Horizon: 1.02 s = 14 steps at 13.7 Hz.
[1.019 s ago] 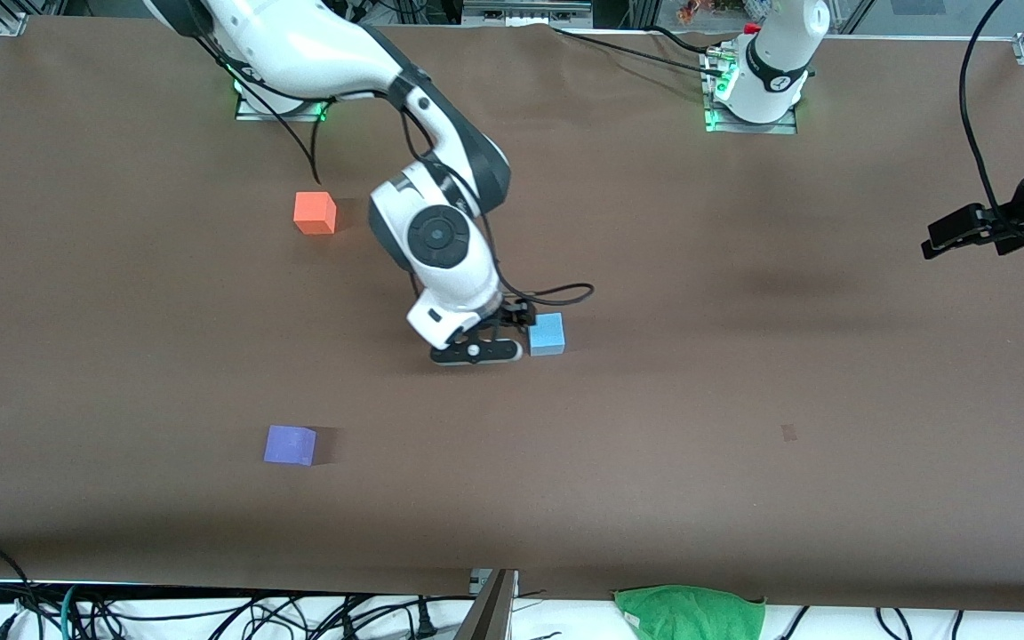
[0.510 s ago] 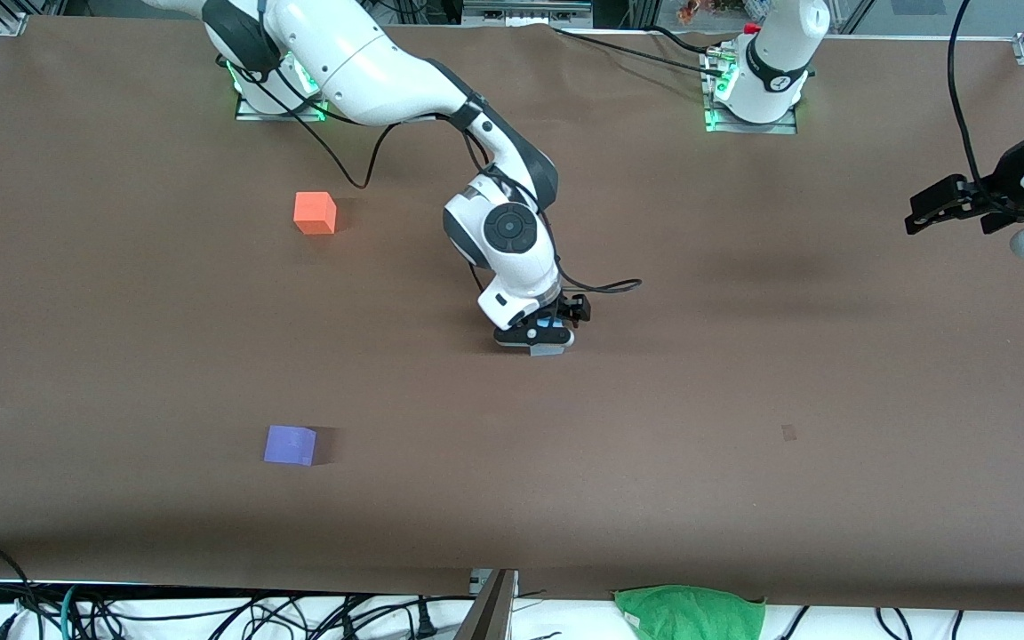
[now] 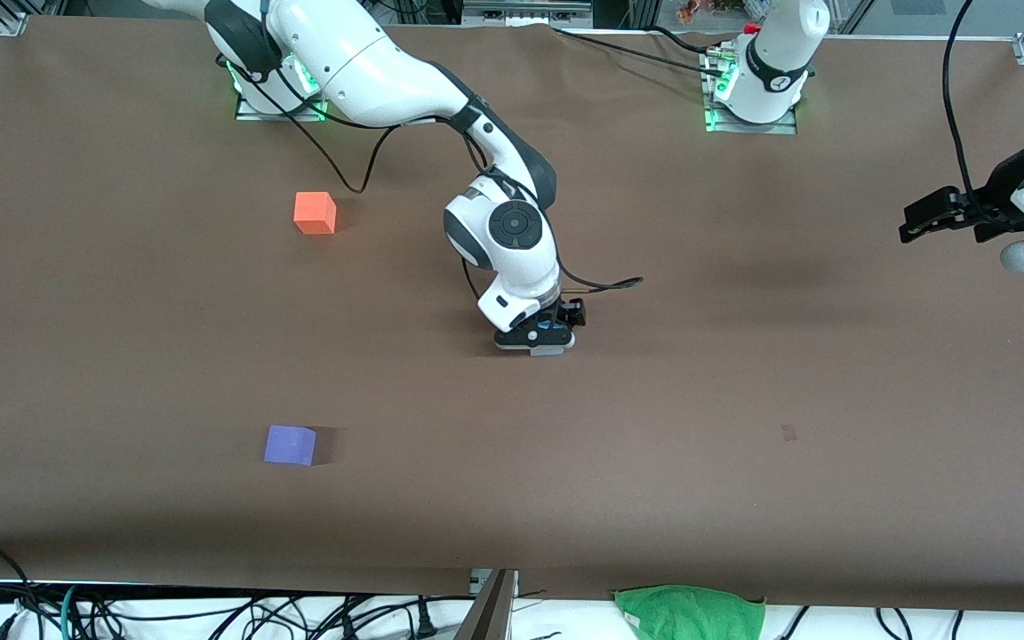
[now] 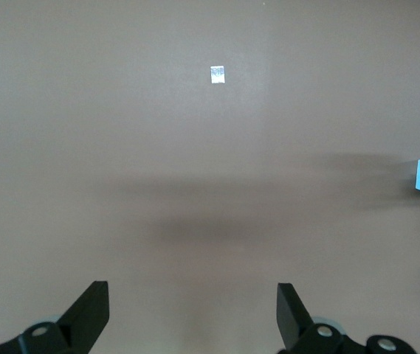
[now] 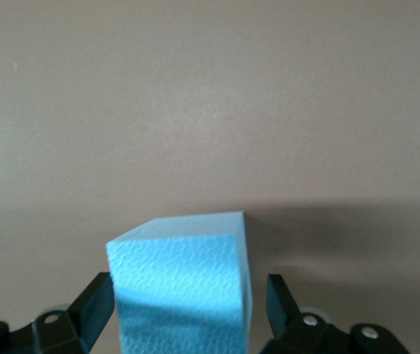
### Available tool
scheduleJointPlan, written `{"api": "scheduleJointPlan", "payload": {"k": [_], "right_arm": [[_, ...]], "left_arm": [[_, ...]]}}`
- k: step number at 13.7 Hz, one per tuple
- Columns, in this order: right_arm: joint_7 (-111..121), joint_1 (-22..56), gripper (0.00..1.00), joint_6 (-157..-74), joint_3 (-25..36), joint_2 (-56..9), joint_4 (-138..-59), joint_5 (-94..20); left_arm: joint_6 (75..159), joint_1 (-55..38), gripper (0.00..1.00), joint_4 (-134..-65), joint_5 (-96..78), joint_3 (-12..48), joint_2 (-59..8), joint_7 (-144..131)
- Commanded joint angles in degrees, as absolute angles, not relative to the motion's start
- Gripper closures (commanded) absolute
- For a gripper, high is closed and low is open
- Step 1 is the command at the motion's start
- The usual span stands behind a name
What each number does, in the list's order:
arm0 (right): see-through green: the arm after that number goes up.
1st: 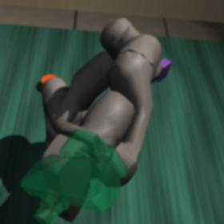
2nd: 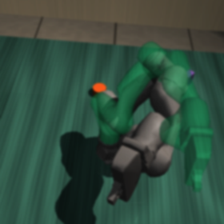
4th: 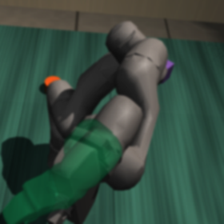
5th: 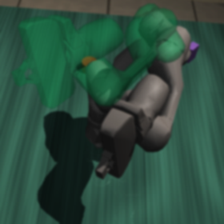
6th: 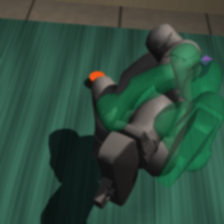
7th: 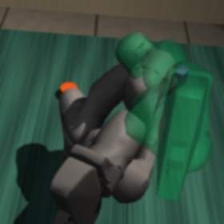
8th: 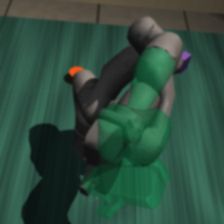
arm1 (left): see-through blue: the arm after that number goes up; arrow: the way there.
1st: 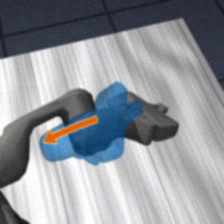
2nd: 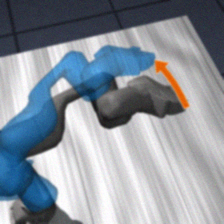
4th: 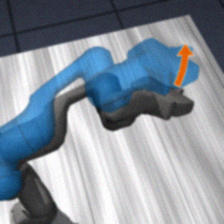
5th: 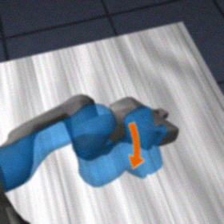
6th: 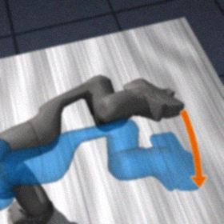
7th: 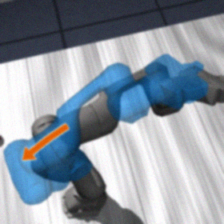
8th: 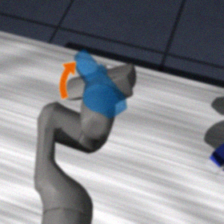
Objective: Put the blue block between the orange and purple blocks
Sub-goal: 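Reach the right gripper to the light-blue cube while the left gripper rests, then grasp the light-blue cube with the right gripper and carry it toward the orange cube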
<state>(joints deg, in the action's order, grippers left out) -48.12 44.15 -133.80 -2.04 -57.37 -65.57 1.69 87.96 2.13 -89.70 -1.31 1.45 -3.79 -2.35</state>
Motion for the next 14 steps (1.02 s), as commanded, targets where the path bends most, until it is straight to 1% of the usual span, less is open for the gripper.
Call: {"api": "scheduleJointPlan", "payload": {"k": [1, 2, 5, 7, 10, 11, 13, 14], "right_arm": [[-48.8, 44.6, 0.09, -133.2, -1.3, -58.1, -64.2, 4.0], [-49.0, 44.7, 0.10, -133.2, -1.3, -58.4, -64.2, 4.1], [-49.2, 44.7, 0.18, -133.2, -1.4, -58.4, -64.2, 4.0], [-49.0, 44.7, 0.30, -133.2, -1.4, -58.4, -64.2, 3.9], [-48.3, 43.9, 0.57, -132.0, -1.3, -57.8, -64.2, 3.8], [-47.8, 43.0, 0.60, -129.8, -1.3, -57.3, -64.0, 3.9], [-40.9, 39.0, 0.60, -126.1, -1.8, -54.9, -64.3, 2.8], [-38.2, 37.0, 0.60, -122.9, -1.8, -52.8, -64.9, 1.9]], "left_arm": [[87.4, 2.3, 0.00, -87.4, -2.9, 0.9, -5.1, -1.4], [87.4, 2.5, 0.00, -87.3, -2.9, 0.8, -5.1, -1.4], [87.4, 2.4, 0.00, -87.3, -2.9, 0.8, -5.3, -1.3], [87.4, 2.4, 0.00, -86.9, -2.9, 0.8, -5.6, -1.3], [87.4, 2.4, 0.00, -85.3, -2.9, 0.8, -6.5, -1.1], [87.4, 2.4, 0.00, -85.2, -2.9, 0.8, -6.5, -1.1], [87.4, 2.4, 0.00, -85.0, -2.9, 0.8, -7.0, -1.1], [87.4, 2.2, 0.00, -84.4, -2.8, 0.8, -7.1, -1.1]]}}
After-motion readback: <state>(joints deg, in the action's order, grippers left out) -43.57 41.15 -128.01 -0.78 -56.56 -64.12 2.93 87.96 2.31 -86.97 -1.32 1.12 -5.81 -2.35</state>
